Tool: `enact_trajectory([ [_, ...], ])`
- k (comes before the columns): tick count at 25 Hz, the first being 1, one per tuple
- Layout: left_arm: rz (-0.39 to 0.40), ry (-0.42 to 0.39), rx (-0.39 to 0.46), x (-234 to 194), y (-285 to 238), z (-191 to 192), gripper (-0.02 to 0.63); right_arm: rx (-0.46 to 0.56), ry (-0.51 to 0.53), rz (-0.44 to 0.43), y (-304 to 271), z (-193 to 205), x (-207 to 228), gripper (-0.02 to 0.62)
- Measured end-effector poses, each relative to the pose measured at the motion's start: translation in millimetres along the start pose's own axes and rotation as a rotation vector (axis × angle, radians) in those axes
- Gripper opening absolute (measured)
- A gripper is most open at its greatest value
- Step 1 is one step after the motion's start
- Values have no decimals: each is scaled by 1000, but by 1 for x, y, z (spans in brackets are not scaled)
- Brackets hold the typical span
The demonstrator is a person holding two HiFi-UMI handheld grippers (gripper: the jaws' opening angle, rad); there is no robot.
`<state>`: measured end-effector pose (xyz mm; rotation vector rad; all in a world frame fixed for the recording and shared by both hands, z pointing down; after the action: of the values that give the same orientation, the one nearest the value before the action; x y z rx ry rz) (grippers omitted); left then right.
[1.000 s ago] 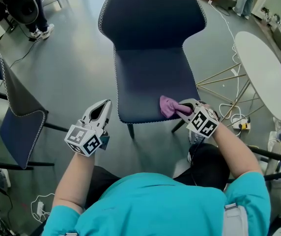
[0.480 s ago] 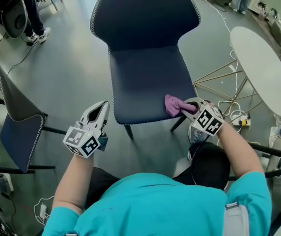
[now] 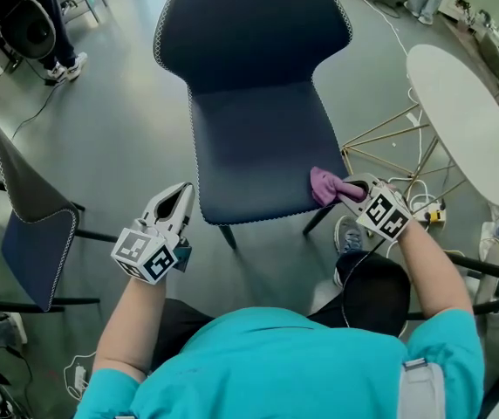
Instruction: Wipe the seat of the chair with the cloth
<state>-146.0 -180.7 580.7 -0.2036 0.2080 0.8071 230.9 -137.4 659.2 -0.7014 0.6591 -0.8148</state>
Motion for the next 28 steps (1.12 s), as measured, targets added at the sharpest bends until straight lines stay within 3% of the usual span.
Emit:
enact_trajectory([
  [6,4,6,-2,-2,-3,1,-6,-66,-42,50,15,32,16,51],
  [8,11,2,-3,0,-3,1,-6,-222,-4,63,20,70,23,51],
  [11,11,-3,-5,3,-1,4,-6,-588,59,16,28,175,22,52],
  [12,9,-1,-4,3,1,5,-6,-665,27,11,36,207,20,51],
  [14,4,10,1,-1,5,6,-6,-719,-104,56,58,247,21,51],
  [16,-2,19,8,-6,10,8,-6,-687,-196,116,75,250,25,52],
  [18,-7,24,18,-10,17,9,-6,-630,-202,141,83,227,25,51],
  [28,32,-6,70,-24,65,-16,-6,-151,-273,281,101,42,25,52],
])
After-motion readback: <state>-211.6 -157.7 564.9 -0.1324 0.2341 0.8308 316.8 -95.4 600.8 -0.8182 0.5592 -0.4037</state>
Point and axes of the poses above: the fingertips, and each gripper's own axes: y backward along the fingers, x to its right, z out of its underside, the point moved 5 cm from there along y, backward along the fingers, and after that the axes turned 2 degrees about -z, right-handed, at the moved point
